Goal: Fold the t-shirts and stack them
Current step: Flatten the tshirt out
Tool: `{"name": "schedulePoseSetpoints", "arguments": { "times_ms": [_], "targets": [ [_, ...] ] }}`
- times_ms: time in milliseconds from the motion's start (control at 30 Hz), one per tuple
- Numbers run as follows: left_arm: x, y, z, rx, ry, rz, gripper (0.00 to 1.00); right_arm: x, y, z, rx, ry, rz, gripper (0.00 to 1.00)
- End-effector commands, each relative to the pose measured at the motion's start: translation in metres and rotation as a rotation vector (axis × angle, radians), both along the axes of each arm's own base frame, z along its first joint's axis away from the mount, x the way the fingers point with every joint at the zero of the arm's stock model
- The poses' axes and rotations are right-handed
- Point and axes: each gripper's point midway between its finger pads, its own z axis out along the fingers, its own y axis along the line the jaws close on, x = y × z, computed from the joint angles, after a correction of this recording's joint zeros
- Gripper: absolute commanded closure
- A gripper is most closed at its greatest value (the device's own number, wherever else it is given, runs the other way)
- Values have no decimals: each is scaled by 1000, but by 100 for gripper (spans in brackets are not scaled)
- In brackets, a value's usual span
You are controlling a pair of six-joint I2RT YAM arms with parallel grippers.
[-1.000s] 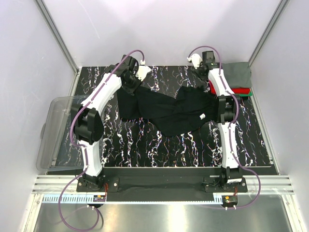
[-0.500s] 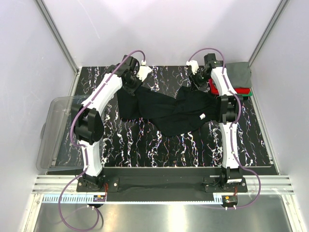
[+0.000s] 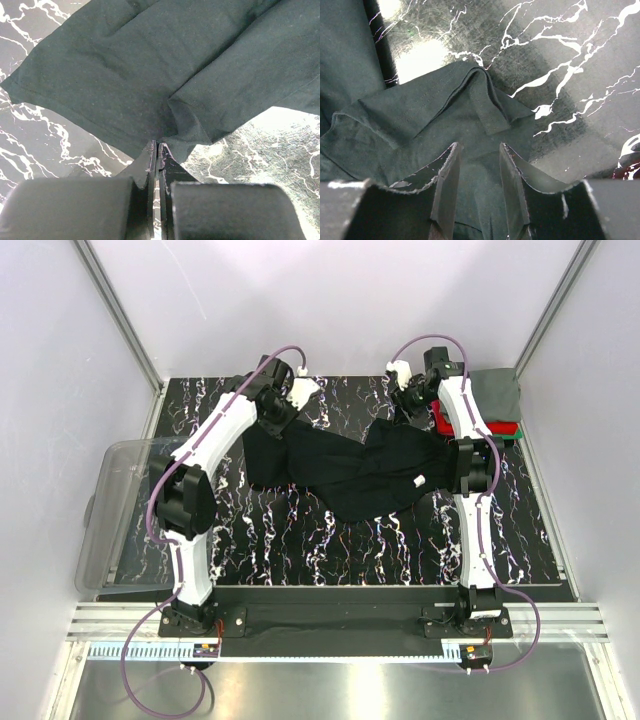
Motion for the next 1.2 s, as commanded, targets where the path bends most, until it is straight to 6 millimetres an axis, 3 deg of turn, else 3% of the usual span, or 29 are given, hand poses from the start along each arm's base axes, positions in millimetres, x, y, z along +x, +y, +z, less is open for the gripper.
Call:
{"name": "schedulePoseSetpoints", "arguments": {
  "times_ms": [0, 167, 300, 633, 1167],
  "targets": [
    [8, -1, 6, 17, -37, -2, 100, 12, 6, 12, 24, -53, 0, 55],
    [8, -3, 4, 21, -34, -7, 100, 16, 7, 3, 25, -47, -15, 54],
    [7, -3, 2, 27, -30, -8, 100, 21, 7, -5, 25, -46, -35, 47],
    [2, -1, -3, 33, -15, -8, 100, 28, 6, -14, 22, -53, -50, 46],
    [5, -4, -6, 49, -17, -19, 100, 27, 11, -23, 52, -32, -43, 59]
  ]
}}
